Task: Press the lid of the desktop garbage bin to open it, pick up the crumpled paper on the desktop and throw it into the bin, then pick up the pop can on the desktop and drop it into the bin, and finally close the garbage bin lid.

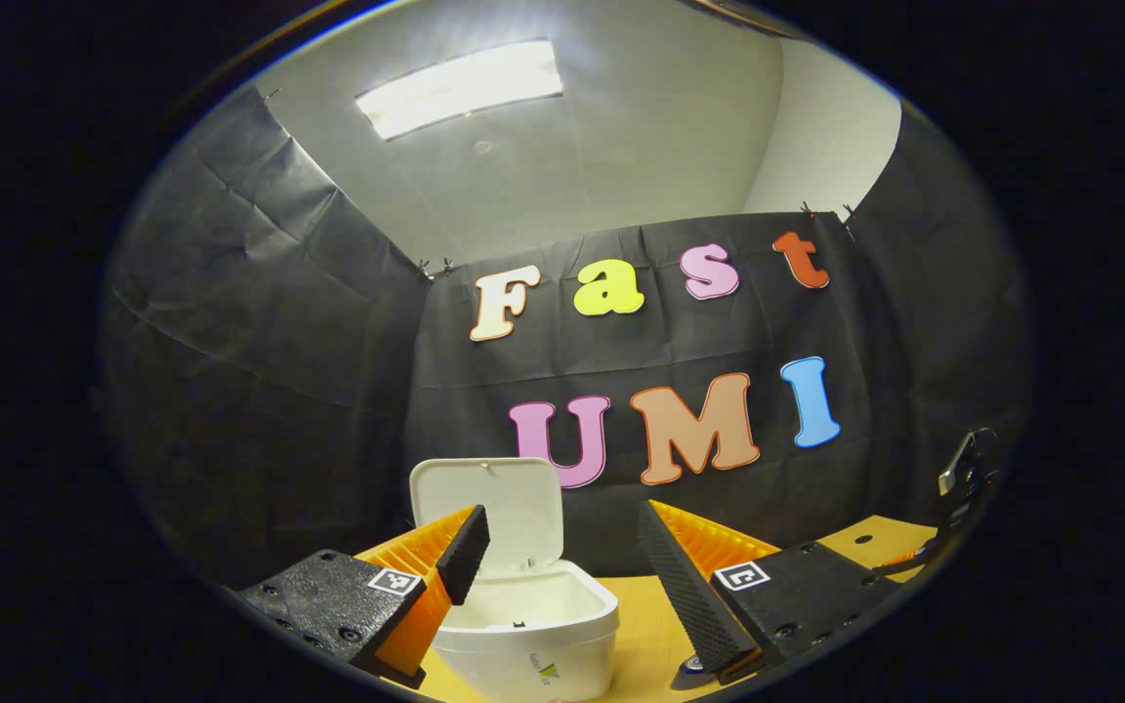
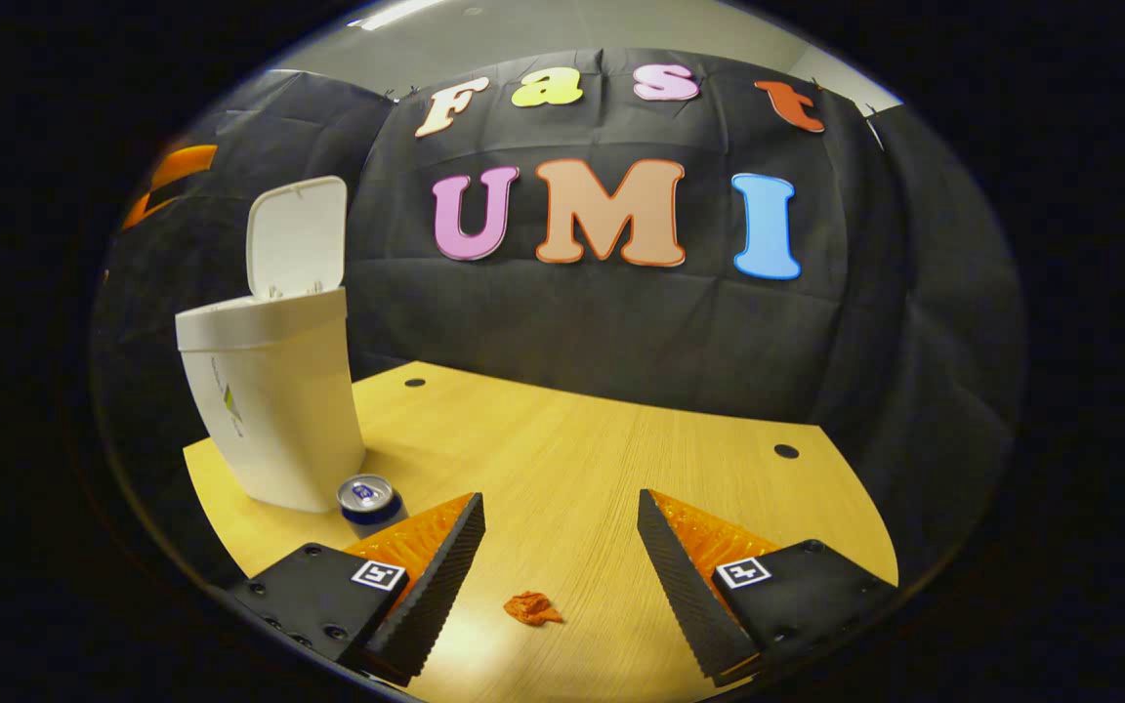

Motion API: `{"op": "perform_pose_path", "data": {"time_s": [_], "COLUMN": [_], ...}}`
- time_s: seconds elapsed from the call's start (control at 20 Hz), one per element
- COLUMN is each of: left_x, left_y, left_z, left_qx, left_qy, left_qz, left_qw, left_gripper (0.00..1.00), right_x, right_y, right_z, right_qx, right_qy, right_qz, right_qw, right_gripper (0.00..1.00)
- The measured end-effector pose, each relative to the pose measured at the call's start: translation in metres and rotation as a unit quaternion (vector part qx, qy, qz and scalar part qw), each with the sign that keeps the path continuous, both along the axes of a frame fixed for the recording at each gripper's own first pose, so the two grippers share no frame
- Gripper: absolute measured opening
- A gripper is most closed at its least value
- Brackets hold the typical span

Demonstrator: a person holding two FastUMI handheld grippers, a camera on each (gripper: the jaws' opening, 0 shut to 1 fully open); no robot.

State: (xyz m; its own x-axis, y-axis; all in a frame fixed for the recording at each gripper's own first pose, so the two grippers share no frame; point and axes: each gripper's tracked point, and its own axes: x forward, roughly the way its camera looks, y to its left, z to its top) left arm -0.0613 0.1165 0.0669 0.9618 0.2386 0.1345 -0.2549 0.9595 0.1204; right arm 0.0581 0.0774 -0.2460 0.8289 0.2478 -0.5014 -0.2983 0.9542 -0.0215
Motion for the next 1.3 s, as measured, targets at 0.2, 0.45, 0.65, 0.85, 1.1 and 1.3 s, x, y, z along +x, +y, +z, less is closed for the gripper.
{"op": "perform_pose_path", "data": {"time_s": [0.2,0.45,0.65,0.85,1.1,1.3], "left_x": [-0.012,-0.028,-0.033,-0.031,-0.025,-0.025], "left_y": [0.011,0.025,0.031,0.030,0.029,0.032], "left_z": [-0.001,-0.004,-0.007,-0.011,-0.015,-0.013], "left_qx": [0.007,0.015,0.019,0.022,0.008,0.008], "left_qy": [0.013,0.029,0.038,0.044,0.043,0.039], "left_qz": [0.025,0.056,0.070,0.070,0.063,0.062], "left_qw": [1.000,0.998,0.997,0.996,0.997,0.997], "left_gripper": [0.93,0.93,0.93,0.93,0.92,0.92], "right_x": [-0.001,-0.006,-0.015,-0.020,-0.018,0.001], "right_y": [0.002,0.014,0.026,0.023,0.023,0.036], "right_z": [-0.063,-0.124,-0.148,-0.153,-0.145,-0.088], "right_qx": [-0.022,-0.040,-0.033,-0.025,-0.028,0.001], "right_qy": [0.065,0.152,0.189,0.202,0.201,0.135], "right_qz": [0.014,0.032,0.044,0.041,0.053,0.060], "right_qw": [0.998,0.987,0.980,0.978,0.978,0.989], "right_gripper": [0.99,1.00,0.85,0.20,0.03,0.02]}}
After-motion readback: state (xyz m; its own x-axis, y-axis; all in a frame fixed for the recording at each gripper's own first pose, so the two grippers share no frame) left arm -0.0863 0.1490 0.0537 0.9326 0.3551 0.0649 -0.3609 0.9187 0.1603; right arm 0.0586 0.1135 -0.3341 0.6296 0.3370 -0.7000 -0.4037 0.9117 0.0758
